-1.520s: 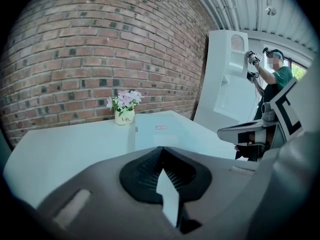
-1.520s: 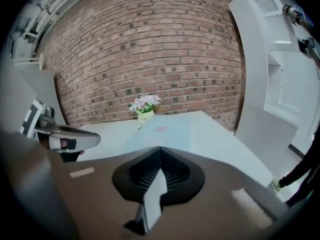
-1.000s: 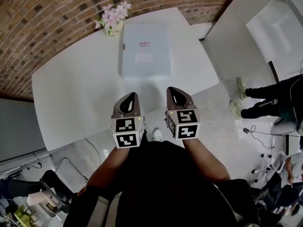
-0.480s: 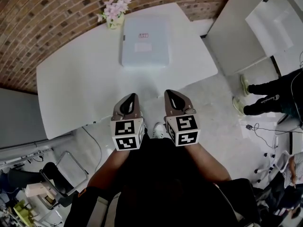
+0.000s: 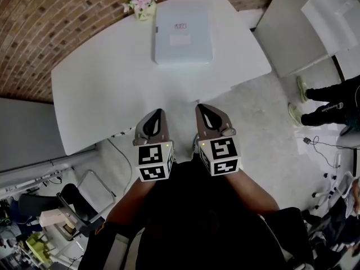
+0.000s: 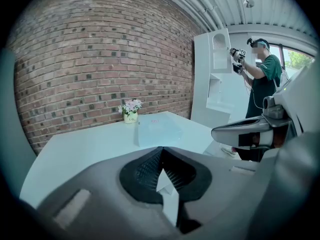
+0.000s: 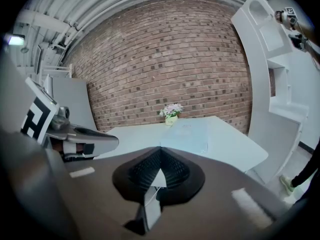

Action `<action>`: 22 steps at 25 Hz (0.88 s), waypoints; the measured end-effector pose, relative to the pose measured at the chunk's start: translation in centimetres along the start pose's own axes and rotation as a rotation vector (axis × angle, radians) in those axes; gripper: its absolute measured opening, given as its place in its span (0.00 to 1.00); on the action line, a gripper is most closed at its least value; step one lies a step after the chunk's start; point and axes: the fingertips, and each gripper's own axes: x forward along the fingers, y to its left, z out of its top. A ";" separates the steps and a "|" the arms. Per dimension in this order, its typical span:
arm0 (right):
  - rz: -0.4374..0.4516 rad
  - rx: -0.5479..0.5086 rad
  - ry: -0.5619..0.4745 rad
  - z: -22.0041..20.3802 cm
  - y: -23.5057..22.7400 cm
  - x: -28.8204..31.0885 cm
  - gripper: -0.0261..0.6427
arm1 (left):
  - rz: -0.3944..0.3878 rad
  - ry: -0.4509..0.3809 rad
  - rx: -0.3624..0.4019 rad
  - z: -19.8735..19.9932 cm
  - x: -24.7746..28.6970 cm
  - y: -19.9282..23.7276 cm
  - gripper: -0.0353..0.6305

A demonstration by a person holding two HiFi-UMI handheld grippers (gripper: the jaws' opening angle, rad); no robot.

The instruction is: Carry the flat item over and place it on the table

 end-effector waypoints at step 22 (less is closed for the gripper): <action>-0.162 -0.023 0.019 -3.1 14.2 -5.3 0.04 | -0.110 -0.090 -0.019 -5.6 -12.1 7.4 0.06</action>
